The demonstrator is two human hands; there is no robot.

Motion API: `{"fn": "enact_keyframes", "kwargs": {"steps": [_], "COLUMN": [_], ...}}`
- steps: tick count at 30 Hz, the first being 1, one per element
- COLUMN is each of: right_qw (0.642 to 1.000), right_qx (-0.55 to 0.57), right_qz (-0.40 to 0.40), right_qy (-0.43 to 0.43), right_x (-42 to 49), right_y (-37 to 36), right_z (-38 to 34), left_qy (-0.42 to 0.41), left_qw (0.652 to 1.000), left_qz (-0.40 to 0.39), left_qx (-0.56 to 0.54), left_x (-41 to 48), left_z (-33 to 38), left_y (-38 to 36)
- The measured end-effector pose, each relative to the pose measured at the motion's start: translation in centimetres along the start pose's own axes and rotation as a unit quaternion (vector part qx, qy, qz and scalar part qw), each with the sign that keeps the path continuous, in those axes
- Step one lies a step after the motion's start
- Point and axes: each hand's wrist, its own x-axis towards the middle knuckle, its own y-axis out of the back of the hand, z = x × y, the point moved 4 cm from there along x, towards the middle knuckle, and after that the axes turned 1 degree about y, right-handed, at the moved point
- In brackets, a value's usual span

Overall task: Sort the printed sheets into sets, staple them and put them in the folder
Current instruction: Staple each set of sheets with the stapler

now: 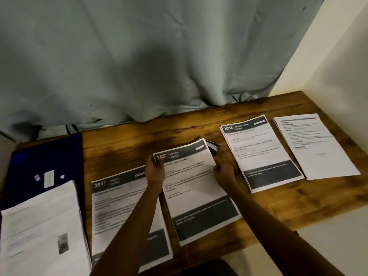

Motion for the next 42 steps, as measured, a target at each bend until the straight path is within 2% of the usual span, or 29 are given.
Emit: {"fn": "enact_keyframes", "kwargs": {"steps": [5,10,13,16,18,21,26,31,36,42], "right_qw": [0.998,0.995,0.99,0.985,0.986,0.98,0.983,0.98,0.981,0.978], "right_qx": [0.009,-0.058,-0.093,-0.076,-0.065,-0.078,-0.112,-0.143,-0.143,-0.156], "right_qz": [0.036,0.067,0.109,0.156,0.153,0.175,0.115,0.08,0.046,0.05], "right_qy": [-0.048,-0.044,-0.019,-0.017,-0.019,-0.046,-0.093,-0.114,-0.12,-0.129], "right_x": [-1.6,-2.1,-1.9,-0.9,0.0,2.0,4.9,7.0,8.1,9.0], "right_y": [-1.2,-2.1,-0.6,2.6,5.7,10.5,15.1,17.8,18.4,18.0], "right_z": [0.4,0.5,1.0,2.2,2.7,4.4,8.3,11.5,13.1,13.3], "left_qy": [-0.081,-0.196,-0.208,-0.222,-0.224,-0.207,-0.111,-0.023,0.011,-0.006], "left_qw": [0.991,0.947,0.939,0.939,0.939,0.936,0.931,0.935,0.944,0.958], "left_qz": [-0.057,-0.108,-0.159,-0.187,-0.207,-0.242,-0.305,-0.326,-0.311,-0.255], "left_qx": [0.086,0.232,0.224,0.182,0.161,0.15,0.165,0.136,0.11,0.127], "left_x": [-0.9,-1.7,-3.1,-4.1,-4.8,-5.5,-6.8,-8.7,-10.0,-9.4], "left_z": [0.3,-0.4,0.0,1.3,2.3,3.5,4.7,5.5,5.6,4.7], "left_y": [-0.8,-2.4,-3.8,-4.9,-5.9,-8.0,-13.3,-18.2,-21.7,-24.2]}}
